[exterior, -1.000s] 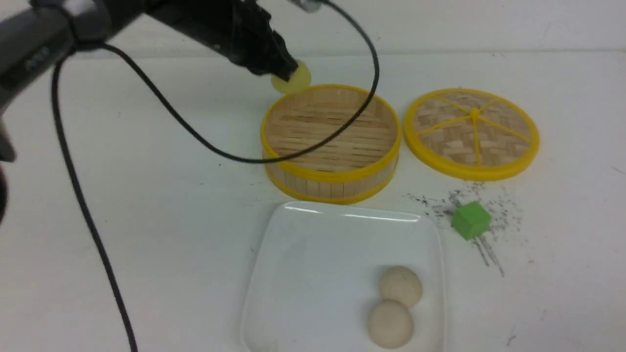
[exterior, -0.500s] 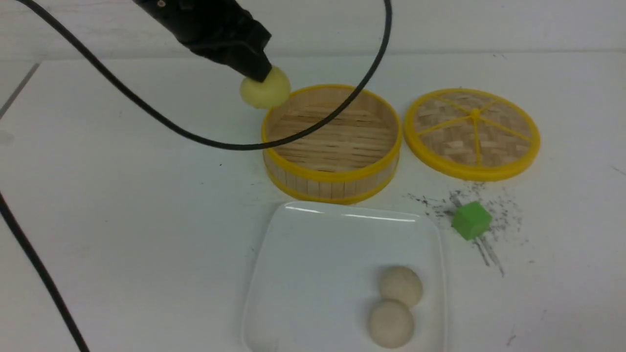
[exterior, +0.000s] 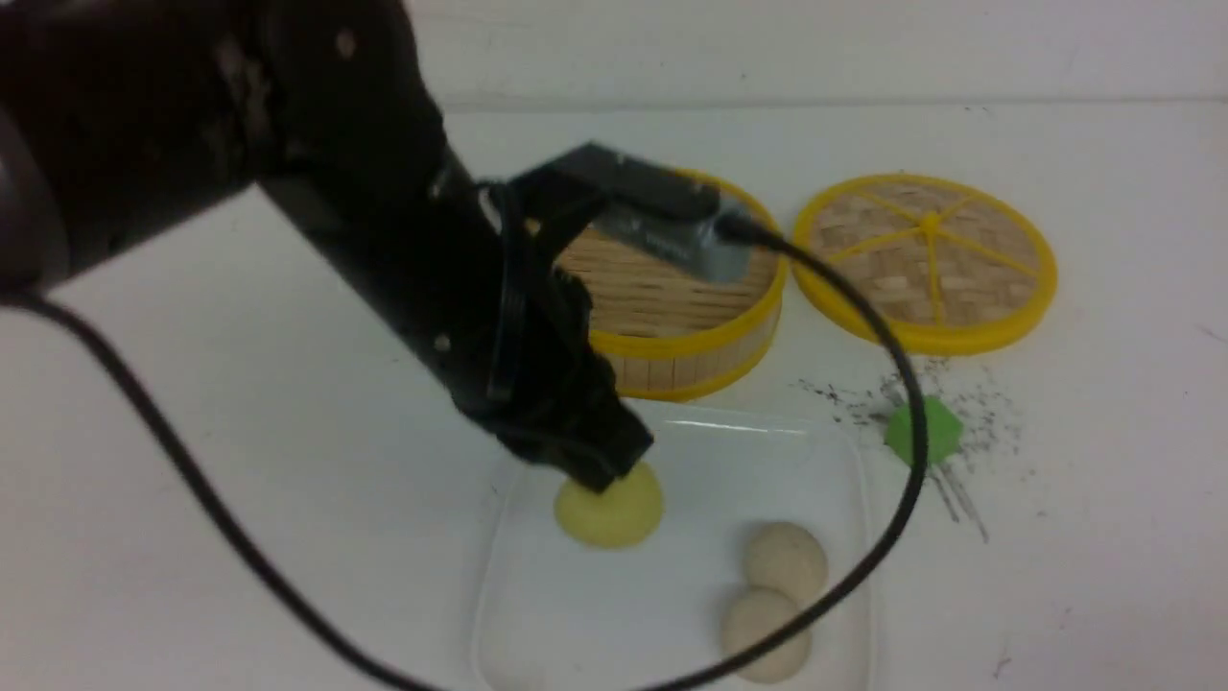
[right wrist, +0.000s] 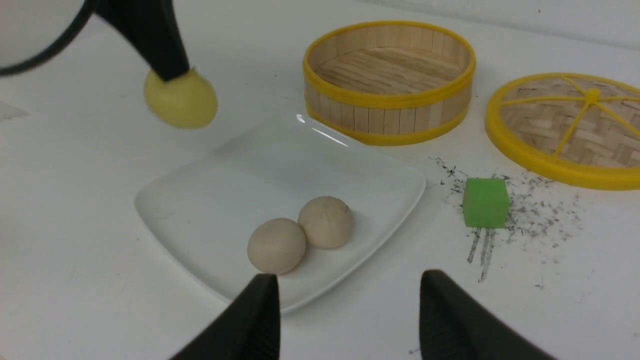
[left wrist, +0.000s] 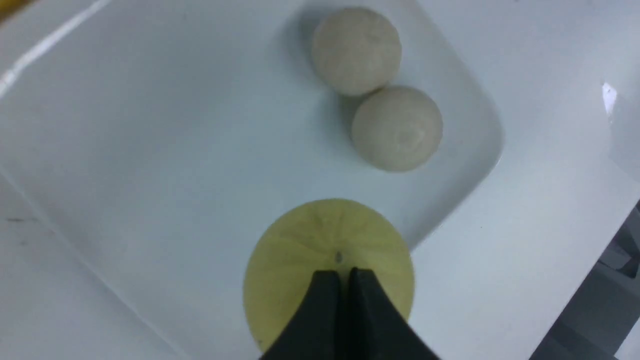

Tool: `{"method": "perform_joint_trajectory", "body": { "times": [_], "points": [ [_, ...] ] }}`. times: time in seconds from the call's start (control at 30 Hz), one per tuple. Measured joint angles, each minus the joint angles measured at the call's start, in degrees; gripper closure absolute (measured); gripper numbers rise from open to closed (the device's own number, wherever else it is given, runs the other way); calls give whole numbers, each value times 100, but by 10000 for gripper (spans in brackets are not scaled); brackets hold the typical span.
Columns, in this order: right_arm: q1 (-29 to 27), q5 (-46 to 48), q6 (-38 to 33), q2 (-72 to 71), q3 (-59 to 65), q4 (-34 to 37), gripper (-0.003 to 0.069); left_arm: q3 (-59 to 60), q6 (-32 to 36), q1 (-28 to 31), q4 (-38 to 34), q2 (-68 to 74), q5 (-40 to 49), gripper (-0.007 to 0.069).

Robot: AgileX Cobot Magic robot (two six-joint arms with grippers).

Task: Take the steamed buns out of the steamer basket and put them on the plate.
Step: Use the left arm to put the steamed stuffed bun into the plate

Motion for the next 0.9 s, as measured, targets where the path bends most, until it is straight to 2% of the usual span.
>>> {"method": "perform_joint_trajectory", "body": {
  "times": [0.17, 0.27, 0.5, 0.77, 0.9],
  "points": [
    [0, 0, 0, 0, 0, -4, 274, 1311, 637, -5, -720, -344, -1091, 612],
    [0, 0, 0, 0, 0, -4, 274, 1687, 804, -19, -957, -343, -1528, 612],
    [0, 0, -6, 0, 0, 7, 274, 2443, 1759, -19, -1794, -32, -2649, 609],
    [0, 16, -18, 0, 0, 18, 274, 2512, 1956, -19, -1906, 240, -3082, 609],
    [0, 15, -18, 0, 0, 18, 274, 2512, 1962, -19, -1912, 287, -3179, 584]
  ]
}}
